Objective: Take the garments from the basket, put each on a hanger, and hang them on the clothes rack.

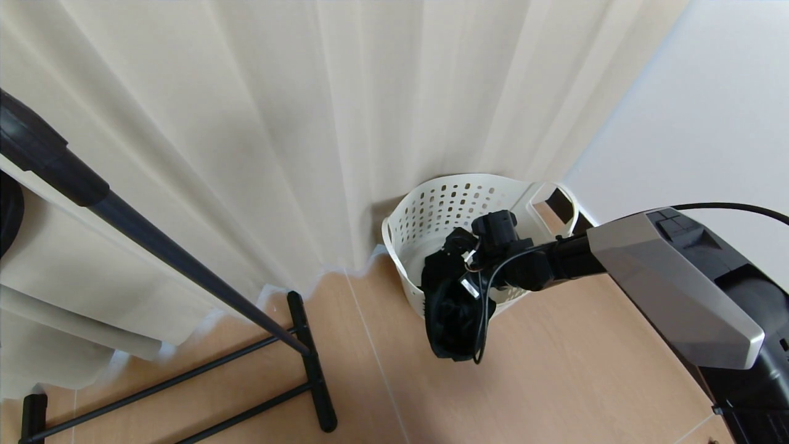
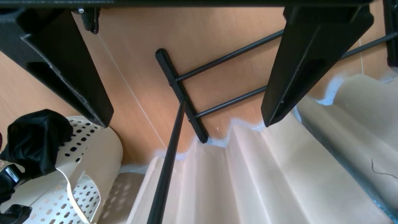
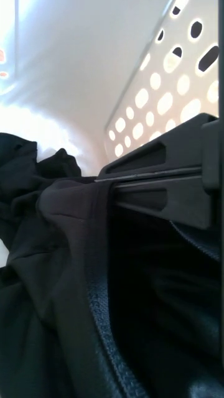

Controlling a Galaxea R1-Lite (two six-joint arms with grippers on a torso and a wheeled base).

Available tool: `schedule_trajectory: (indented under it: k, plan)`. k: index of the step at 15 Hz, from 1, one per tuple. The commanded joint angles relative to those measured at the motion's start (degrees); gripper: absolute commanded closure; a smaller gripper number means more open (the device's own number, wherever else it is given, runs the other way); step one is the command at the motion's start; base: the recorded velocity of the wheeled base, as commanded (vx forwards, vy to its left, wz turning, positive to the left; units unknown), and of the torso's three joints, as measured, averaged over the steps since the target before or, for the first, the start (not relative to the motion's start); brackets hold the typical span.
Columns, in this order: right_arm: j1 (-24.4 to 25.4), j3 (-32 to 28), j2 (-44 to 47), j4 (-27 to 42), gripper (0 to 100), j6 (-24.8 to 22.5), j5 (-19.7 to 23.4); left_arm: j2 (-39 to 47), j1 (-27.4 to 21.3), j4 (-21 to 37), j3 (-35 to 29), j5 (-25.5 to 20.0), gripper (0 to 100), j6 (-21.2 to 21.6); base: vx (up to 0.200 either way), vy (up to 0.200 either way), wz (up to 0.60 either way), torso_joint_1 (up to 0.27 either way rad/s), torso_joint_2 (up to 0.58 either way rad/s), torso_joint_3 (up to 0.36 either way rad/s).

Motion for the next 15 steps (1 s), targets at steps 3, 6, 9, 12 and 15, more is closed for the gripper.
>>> schedule_trajectory:
  k: [3,6,9,12,15]
  plan:
    - [2.2,6.6,-8.6,-0.2,100,2.3,-0.2,0.0,0.0,0.0,0.0,0.0,0,0.0,0.0,0.0,0.0,0.0,0.0,0.0]
    - [5.0,17.7,-21.8,-4.9,100,5.3,-0.4,0.0,0.0,0.0,0.0,0.0,0,0.0,0.0,0.0,0.0,0.0,0.0,0.0]
    - [8.7,28.5,-35.5,-10.3,100,5.9,-1.6,0.0,0.0,0.0,0.0,0.1,0,0.3,0.0,0.0,0.0,0.0,0.0,0.0]
    - [14.3,35.9,-46.1,-10.5,100,6.4,-9.5,0.0,0.0,0.0,0.0,0.0,0,-0.1,0.0,0.0,0.0,0.0,0.0,0.0]
    - [21.0,44.3,-57.7,-10.5,100,6.4,-10.5,0.0,0.0,0.0,0.0,-0.1,0,0.2,0.0,0.0,0.0,0.0,0.0,0.0]
